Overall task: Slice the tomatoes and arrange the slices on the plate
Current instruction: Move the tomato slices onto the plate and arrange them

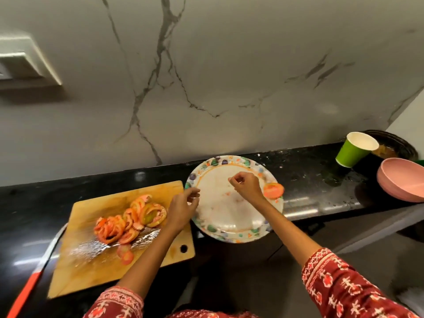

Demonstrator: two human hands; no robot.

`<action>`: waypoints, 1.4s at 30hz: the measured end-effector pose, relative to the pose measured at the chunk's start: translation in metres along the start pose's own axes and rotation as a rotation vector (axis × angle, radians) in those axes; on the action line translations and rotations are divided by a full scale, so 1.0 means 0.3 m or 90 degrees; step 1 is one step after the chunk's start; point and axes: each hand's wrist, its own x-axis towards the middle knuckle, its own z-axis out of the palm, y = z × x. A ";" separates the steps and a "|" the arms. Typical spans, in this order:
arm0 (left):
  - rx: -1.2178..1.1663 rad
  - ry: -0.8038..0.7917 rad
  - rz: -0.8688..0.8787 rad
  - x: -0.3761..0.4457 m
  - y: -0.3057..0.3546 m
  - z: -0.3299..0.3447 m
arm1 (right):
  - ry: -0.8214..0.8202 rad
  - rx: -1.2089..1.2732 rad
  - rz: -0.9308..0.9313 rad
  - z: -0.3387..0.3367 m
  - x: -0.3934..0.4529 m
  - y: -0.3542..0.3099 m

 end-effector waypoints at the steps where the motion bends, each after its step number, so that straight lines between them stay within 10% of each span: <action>1: 0.004 0.018 -0.014 -0.011 -0.026 -0.053 | -0.018 -0.006 -0.012 0.046 -0.007 -0.031; 17: 0.102 0.011 -0.038 -0.093 -0.306 -0.477 | -0.322 -0.192 -0.149 0.527 -0.129 -0.312; 42: 0.249 -0.121 -0.030 -0.080 -0.251 -0.394 | -0.388 0.087 -0.042 0.222 -0.093 -0.351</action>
